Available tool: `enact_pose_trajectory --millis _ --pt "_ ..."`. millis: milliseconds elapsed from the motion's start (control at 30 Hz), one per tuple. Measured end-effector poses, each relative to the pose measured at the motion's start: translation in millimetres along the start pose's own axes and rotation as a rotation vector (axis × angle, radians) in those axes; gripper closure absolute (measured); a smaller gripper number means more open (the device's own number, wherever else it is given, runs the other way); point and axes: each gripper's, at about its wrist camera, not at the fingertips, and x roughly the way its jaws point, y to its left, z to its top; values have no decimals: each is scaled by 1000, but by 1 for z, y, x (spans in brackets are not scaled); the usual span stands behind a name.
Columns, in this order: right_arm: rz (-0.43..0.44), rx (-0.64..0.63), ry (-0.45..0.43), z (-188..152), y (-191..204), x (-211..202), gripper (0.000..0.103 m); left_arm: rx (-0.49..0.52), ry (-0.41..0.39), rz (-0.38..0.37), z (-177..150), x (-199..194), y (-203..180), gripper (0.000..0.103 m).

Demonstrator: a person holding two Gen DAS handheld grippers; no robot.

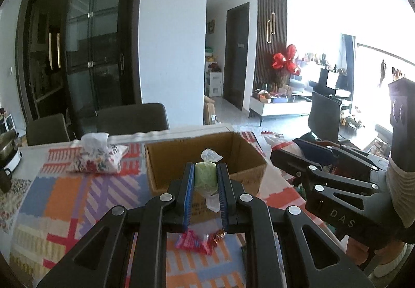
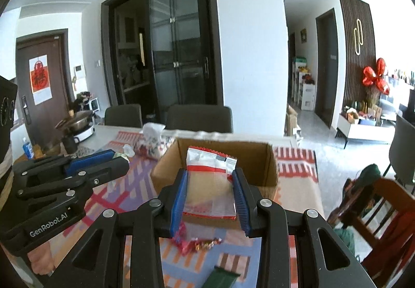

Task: Organize snacks
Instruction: 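Carry both snacks over the box and open both tools to drop them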

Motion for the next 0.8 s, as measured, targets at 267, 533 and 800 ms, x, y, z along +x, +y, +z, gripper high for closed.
enact_pose_trajectory --millis 267,533,800 --pt "-2 -15 -1 24 -2 15 67 5 -4 11 26 18 9 85" --pt "-26 -36 24 41 -5 37 67 3 22 17 41 47 23 85" --pt "-45 -47 92 49 -13 75 67 -49 100 1 45 89 39 85"
